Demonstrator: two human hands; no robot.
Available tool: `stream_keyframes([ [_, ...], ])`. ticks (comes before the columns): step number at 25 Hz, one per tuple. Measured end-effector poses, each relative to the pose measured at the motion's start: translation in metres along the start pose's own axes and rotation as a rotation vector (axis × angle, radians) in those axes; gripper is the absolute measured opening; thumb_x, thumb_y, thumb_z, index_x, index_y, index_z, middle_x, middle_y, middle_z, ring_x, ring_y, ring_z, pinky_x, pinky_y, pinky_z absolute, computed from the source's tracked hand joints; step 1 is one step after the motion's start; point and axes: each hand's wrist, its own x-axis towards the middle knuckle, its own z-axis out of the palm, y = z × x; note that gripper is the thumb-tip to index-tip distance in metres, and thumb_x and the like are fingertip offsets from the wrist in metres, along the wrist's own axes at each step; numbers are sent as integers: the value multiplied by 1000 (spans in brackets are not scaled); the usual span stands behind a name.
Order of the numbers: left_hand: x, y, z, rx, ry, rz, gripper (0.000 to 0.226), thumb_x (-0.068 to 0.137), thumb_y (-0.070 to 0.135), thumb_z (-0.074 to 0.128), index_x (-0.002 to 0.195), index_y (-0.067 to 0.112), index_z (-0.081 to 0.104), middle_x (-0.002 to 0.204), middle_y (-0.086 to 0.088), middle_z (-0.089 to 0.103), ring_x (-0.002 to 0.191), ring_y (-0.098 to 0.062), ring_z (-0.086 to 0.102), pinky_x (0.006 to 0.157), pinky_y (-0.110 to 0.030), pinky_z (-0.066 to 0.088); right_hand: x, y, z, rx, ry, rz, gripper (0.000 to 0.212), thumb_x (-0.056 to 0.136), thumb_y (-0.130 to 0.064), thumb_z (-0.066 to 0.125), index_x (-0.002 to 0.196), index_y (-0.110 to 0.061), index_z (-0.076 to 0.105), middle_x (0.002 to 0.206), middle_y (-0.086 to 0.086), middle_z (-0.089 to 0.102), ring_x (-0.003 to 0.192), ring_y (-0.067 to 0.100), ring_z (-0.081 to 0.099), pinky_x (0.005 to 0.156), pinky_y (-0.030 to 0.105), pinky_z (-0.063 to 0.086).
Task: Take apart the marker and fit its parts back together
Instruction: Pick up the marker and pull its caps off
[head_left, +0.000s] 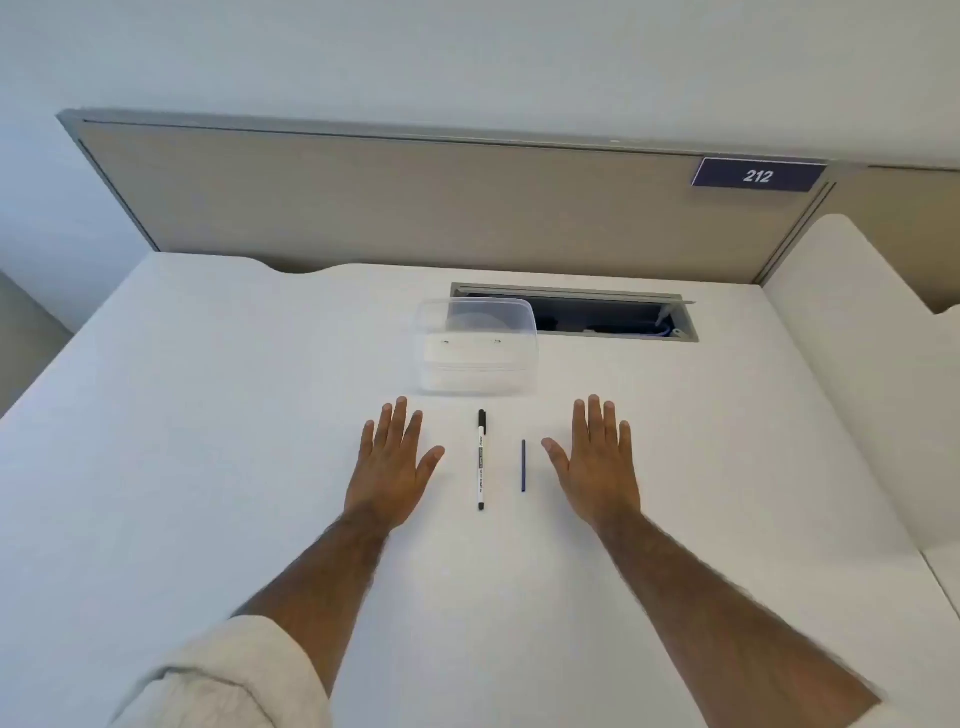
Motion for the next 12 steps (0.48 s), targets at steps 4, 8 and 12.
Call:
stream_keyframes([
  [4,-8,-10,19,21,-44,-32,87,91,68,-2,161,17,9,168,-2,-13,155,-19,-15,126,-43,-5,-10,5,23,-18,-20,13,83,96,-65,2,159,-11,5,168,9,2,155,29,-2,126,48,6],
  [8,-13,-12,34,12,-74,-27,80,93,62,3,161,19,6,169,-2,-11,156,-21,-11,126,-42,-4,-16,8,42,-14,-56,7,90,90,-68,-7,159,-11,10,168,8,7,155,30,4,125,50,8],
  [12,-15,-11,42,28,-69,-31,74,96,54,7,161,20,2,169,-2,-9,156,-21,-10,126,-44,-5,-21,10,55,-19,-73,14,85,92,-67,-4,160,-16,9,168,7,5,155,30,3,124,54,7],
])
